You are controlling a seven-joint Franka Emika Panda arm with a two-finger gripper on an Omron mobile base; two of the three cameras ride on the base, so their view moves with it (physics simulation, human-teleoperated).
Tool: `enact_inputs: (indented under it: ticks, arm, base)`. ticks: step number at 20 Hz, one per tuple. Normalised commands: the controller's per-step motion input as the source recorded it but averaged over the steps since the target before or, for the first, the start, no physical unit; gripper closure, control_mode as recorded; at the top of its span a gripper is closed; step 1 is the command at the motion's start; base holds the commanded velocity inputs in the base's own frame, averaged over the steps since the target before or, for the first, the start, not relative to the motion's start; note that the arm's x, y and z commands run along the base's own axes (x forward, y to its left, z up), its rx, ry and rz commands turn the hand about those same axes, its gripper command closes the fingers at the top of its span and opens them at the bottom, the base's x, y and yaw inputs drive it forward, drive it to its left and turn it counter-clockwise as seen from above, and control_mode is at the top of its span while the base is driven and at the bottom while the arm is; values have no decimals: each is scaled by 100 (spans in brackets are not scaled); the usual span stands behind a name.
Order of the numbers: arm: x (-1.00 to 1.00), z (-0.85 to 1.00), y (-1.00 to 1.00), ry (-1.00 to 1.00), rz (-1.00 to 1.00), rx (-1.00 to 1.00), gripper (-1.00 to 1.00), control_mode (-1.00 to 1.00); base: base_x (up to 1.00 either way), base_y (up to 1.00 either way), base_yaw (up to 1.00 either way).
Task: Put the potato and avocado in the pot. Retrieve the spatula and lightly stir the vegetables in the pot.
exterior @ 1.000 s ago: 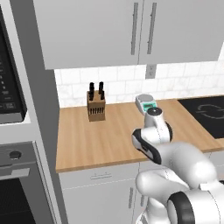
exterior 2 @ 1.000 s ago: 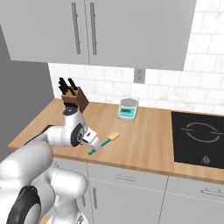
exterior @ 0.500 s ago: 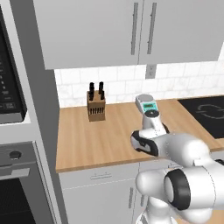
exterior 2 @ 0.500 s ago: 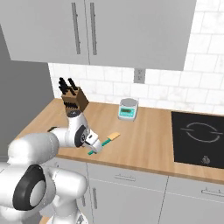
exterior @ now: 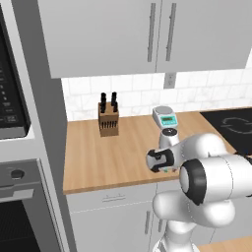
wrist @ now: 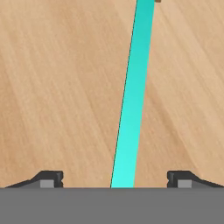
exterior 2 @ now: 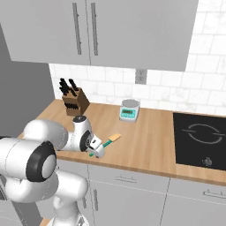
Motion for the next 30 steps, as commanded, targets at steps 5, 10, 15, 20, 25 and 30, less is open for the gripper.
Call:
enact_inputs:
  ticks: [5, 10, 15, 20, 25, 30]
  arm:
    - [0, -63, 0, 0, 0, 2, 100, -100]
    - [-4, -72, 0, 0, 0, 3, 100, -100]
    - [-2, -67, 0, -1, 0, 5, 100, -100]
    - [-33, -12, 0, -16, 0, 2, 100, -100]
    - [-72, 69, -12, -34, 0, 0, 100, -100]
    - [-41, 100, -8, -27, 0, 0, 100, -100]
  base:
    - [0, 0, 0]
    - [0, 0, 0]
    - [0, 0, 0]
    - [0, 0, 0]
    - [0, 0, 0]
    - [0, 0, 0]
